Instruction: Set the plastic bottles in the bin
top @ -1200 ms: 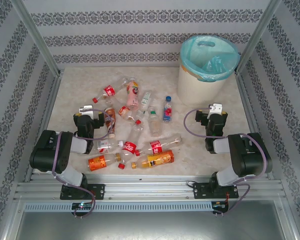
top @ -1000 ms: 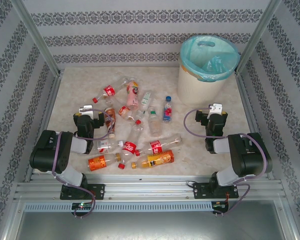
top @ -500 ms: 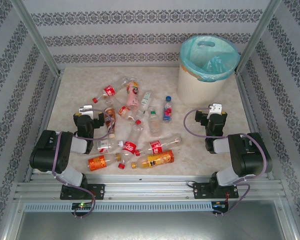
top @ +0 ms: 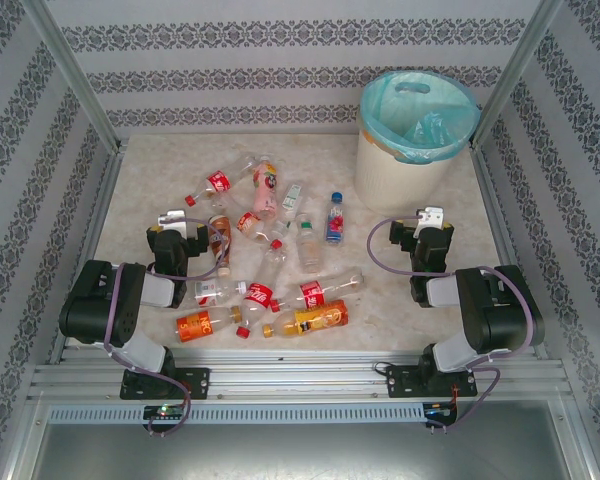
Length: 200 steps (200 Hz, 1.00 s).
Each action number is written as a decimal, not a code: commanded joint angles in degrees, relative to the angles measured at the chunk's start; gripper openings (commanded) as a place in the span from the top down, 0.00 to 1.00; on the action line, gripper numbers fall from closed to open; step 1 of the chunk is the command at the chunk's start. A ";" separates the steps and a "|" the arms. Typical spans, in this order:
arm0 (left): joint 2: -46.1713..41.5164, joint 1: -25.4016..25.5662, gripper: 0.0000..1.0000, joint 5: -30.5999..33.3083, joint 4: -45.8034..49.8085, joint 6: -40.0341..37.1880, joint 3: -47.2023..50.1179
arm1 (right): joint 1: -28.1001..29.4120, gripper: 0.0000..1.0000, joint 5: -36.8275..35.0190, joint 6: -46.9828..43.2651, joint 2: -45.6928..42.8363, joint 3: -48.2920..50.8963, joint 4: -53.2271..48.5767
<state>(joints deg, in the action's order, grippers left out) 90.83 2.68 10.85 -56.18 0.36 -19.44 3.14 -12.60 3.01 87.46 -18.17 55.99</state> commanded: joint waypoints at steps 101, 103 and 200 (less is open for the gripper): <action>-31.56 0.82 0.07 3.80 24.35 5.67 -3.76 | 4.27 0.05 -2.34 2.33 -31.53 1.29 -21.62; -31.96 0.83 0.08 3.40 25.79 6.27 -4.38 | 4.25 0.05 -1.99 3.01 -32.50 1.01 -22.87; -27.35 31.66 0.21 -13.55 78.63 2.05 -40.26 | 12.67 0.15 26.52 14.85 -46.13 -18.02 -68.98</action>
<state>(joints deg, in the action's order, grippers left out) 60.58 27.68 3.11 3.31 6.52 -53.45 13.04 4.12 16.12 40.10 -31.18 -1.06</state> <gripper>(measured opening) 0.798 0.853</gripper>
